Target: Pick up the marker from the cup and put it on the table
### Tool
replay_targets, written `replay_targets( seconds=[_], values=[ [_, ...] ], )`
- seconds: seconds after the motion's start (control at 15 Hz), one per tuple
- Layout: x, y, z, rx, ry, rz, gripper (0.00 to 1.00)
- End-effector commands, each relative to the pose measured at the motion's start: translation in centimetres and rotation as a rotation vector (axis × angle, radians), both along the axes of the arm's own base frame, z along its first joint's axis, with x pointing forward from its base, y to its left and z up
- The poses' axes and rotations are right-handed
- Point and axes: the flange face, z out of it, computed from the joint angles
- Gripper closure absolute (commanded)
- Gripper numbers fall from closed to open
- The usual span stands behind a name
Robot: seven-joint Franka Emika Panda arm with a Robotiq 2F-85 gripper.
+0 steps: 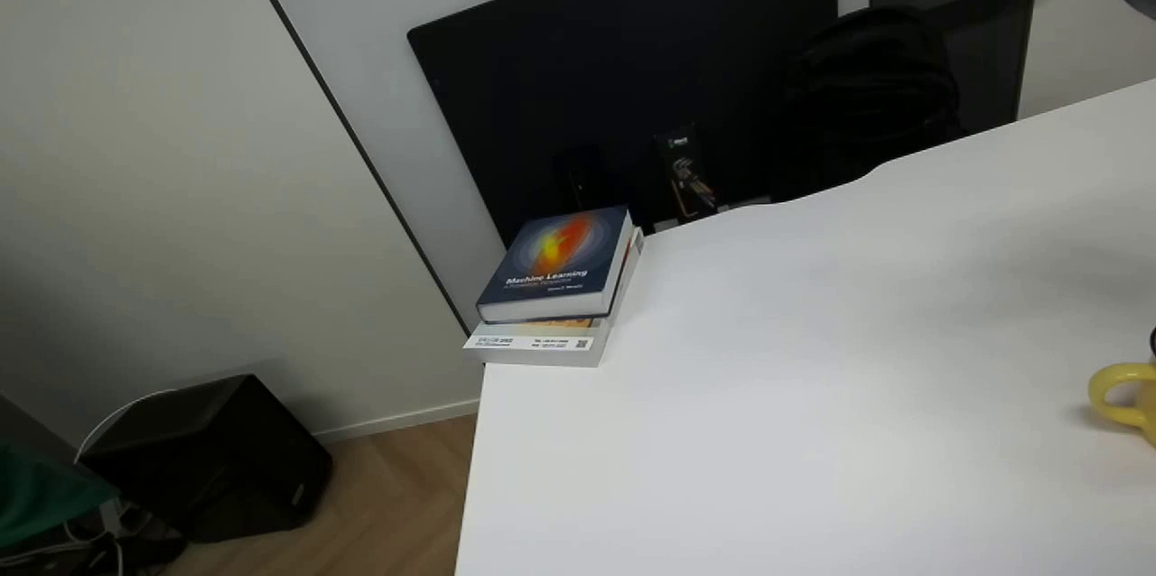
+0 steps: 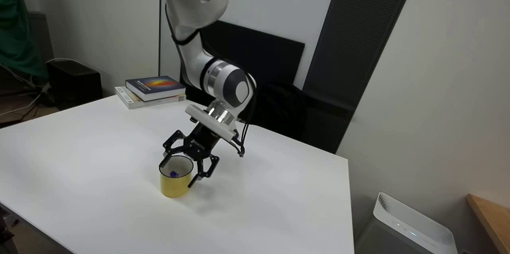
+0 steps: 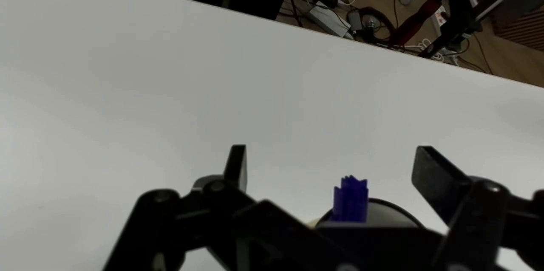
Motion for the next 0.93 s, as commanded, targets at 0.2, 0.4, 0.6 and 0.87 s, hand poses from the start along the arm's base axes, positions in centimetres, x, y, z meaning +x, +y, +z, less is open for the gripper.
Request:
replay_targets(
  seconds=[0.2, 0.4, 0.6, 0.87],
  values=[
    [-0.02, 0.19, -0.76, 0.007, -0.021, 0.017, 0.33],
    [-0.13, 0.32, -0.83, 0.011, -0.034, 0.024, 0.55],
    [-0.19, 0.39, -0.84, 0.016, -0.044, 0.026, 0.75],
    [-0.31, 0.4, -0.89, 0.017, -0.046, 0.027, 1.0]
  ],
)
